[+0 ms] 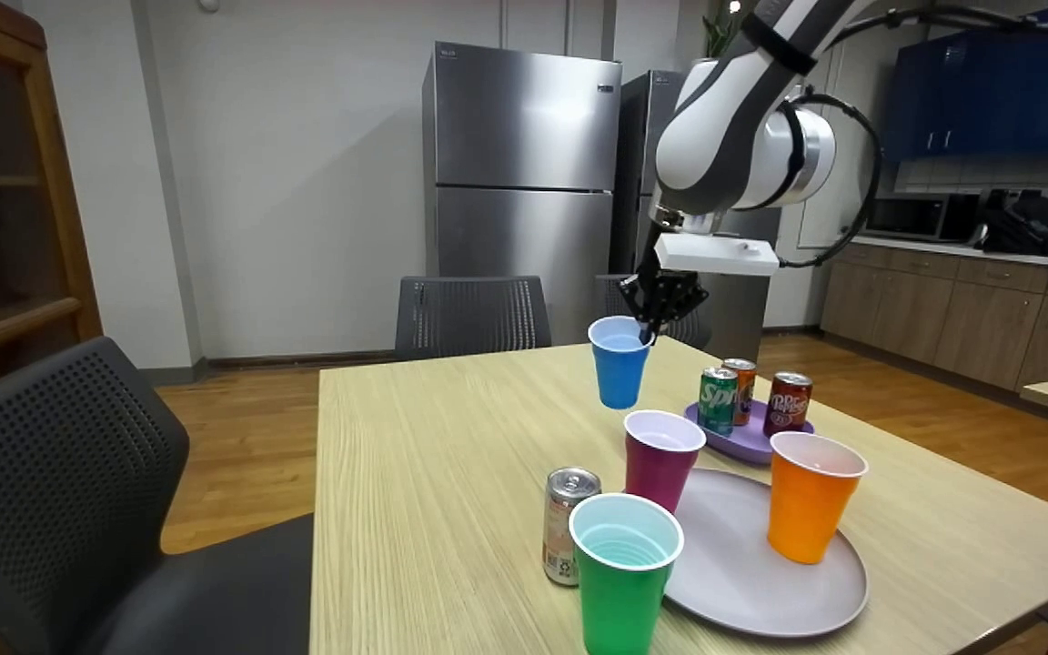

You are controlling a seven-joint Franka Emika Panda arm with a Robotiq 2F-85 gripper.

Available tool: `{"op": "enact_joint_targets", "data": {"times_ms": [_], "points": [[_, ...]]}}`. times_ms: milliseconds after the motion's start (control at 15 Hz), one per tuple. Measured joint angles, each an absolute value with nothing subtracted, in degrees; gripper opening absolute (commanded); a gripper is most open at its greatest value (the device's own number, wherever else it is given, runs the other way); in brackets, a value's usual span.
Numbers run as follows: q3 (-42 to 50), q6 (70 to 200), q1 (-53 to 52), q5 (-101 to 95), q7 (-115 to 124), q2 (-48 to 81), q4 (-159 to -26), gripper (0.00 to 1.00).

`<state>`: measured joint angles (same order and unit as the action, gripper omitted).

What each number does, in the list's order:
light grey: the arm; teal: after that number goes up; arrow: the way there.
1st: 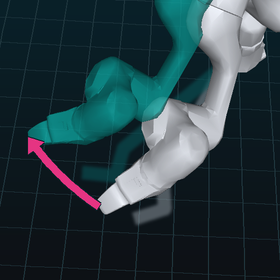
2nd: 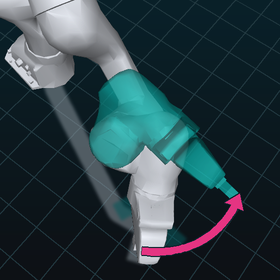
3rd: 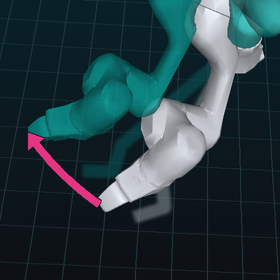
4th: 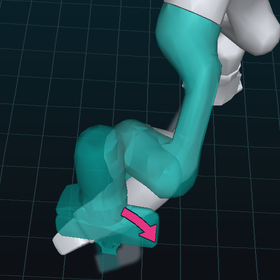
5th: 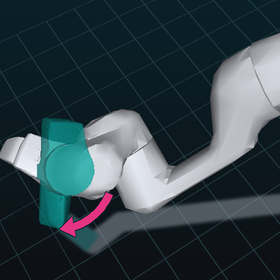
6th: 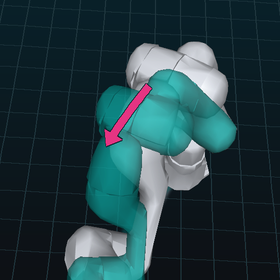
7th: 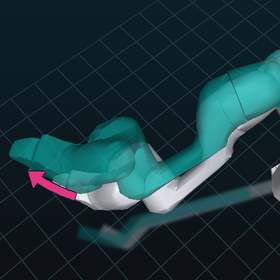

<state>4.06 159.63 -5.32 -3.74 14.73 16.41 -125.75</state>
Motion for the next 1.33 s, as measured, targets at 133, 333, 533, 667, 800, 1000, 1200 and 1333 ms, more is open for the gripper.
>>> {"op": "enact_joint_targets", "data": {"times_ms": [133,333,533,667,800,1000,1200,1333], "points": [[2.91,163.09,-3.80,-0.16,11.73,16.41,-127.29,0.01],[0.03,166.92,-0.75,5.59,6.23,16.41,-129.25,0.01],[-4.05,169.00,3.53,12.08,-0.44,16.41,-130.56,0.01],[-6.92,169.64,6.83,16.42,-5.11,16.41,-131.00,0.01],[-9.60,169.71,10.22,20.40,-9.81,16.41,-131.18,0.01],[-12.98,169.38,14.54,25.21,-15.91,16.48,-131.26,0.01],[-14.64,167.21,16.97,26.89,-19.83,16.47,-131.26,0.01],[-14.80,164.95,17.50,26.91,-21.36,16.38,-131.26,0.01]]}}
